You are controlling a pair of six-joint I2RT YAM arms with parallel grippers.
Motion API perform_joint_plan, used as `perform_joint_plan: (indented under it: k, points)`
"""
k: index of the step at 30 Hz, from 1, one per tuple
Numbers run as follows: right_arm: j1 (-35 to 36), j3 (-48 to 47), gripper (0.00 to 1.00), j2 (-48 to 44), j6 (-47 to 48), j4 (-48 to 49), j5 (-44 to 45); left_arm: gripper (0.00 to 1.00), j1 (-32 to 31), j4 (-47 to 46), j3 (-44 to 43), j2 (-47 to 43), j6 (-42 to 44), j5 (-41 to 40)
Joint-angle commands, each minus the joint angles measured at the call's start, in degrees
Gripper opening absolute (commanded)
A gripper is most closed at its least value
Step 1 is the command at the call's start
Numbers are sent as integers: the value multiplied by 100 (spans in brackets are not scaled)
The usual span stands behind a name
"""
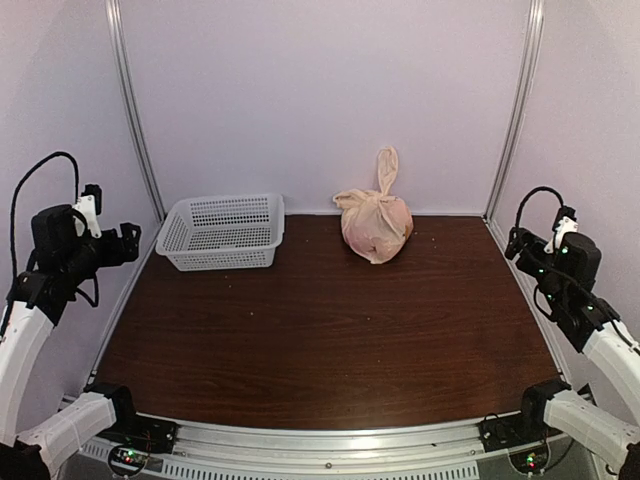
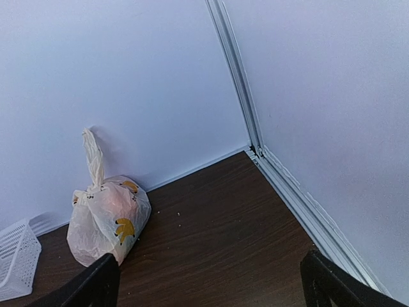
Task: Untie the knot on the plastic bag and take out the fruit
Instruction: Move the takeout bag to the center of the board.
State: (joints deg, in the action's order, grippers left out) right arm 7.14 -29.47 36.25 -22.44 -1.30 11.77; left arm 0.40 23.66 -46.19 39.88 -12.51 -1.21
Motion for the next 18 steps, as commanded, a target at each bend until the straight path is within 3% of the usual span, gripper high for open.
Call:
perform_joint_plan:
  k: [1, 7, 9, 13, 18]
  points:
    - [-4, -245, 99, 134, -125, -146, -78, 97, -21, -285, -43, 82, -154, 121]
    - [-2, -282, 99, 96, -89, -17, -640, 98, -22, -292, -114, 57, -306, 113]
    - [-2, -401, 99, 212, -30, 33, -844, 97, -15, -392, -48, -64, -231, 556]
    - [31, -1100, 99, 854, 278, -382, -1363, 98, -16, -753, 249, -285, -123, 982]
    - [438, -1798, 99, 1903, 226, -573, -1323, 97, -22, -526, 164, -209, -108, 881]
